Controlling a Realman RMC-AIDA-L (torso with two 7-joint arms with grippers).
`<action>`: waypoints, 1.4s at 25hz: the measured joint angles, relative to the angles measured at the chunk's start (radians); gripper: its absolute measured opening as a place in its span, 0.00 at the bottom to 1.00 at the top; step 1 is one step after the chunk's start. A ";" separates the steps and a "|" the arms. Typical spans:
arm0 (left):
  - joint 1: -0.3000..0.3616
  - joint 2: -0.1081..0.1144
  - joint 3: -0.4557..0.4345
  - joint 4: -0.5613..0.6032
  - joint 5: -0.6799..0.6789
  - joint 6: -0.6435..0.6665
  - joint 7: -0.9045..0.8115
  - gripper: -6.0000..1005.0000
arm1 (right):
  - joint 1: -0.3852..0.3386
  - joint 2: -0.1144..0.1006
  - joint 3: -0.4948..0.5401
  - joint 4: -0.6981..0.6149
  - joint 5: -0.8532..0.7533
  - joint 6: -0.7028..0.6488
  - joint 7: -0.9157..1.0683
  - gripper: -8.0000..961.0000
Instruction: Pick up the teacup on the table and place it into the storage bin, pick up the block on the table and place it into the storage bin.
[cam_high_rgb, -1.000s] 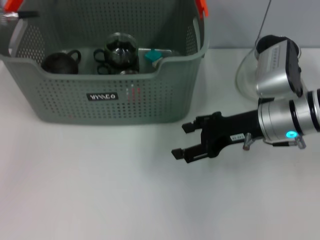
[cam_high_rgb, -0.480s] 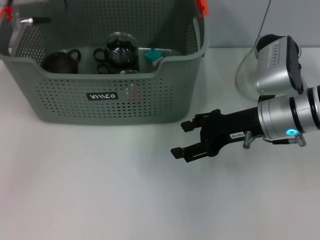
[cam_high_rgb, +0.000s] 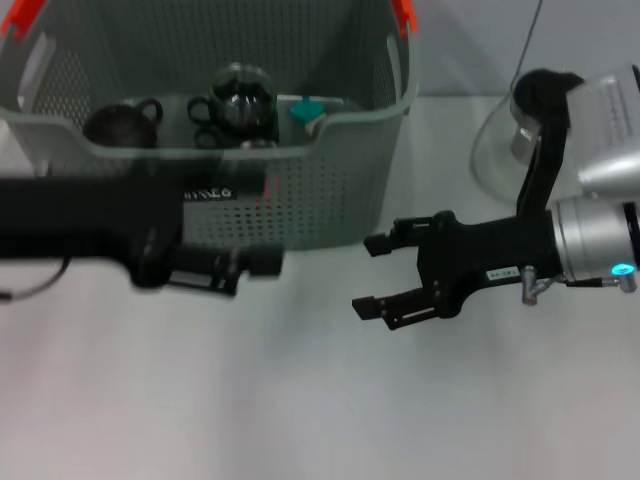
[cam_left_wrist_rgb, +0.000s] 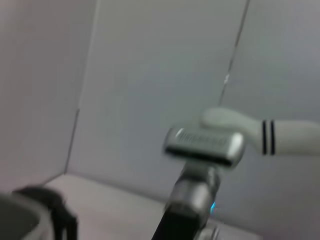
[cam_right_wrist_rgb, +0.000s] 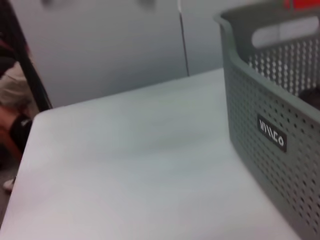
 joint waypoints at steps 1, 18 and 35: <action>0.013 -0.003 -0.005 -0.021 0.016 -0.005 0.033 0.89 | -0.004 0.003 0.015 0.000 0.000 -0.011 -0.024 0.92; 0.037 -0.013 -0.063 -0.359 0.254 -0.268 0.329 0.95 | 0.041 0.034 0.037 0.081 0.000 0.024 -0.140 0.92; 0.024 -0.014 -0.067 -0.368 0.260 -0.288 0.330 0.95 | 0.033 0.034 0.025 0.109 0.001 0.056 -0.166 0.92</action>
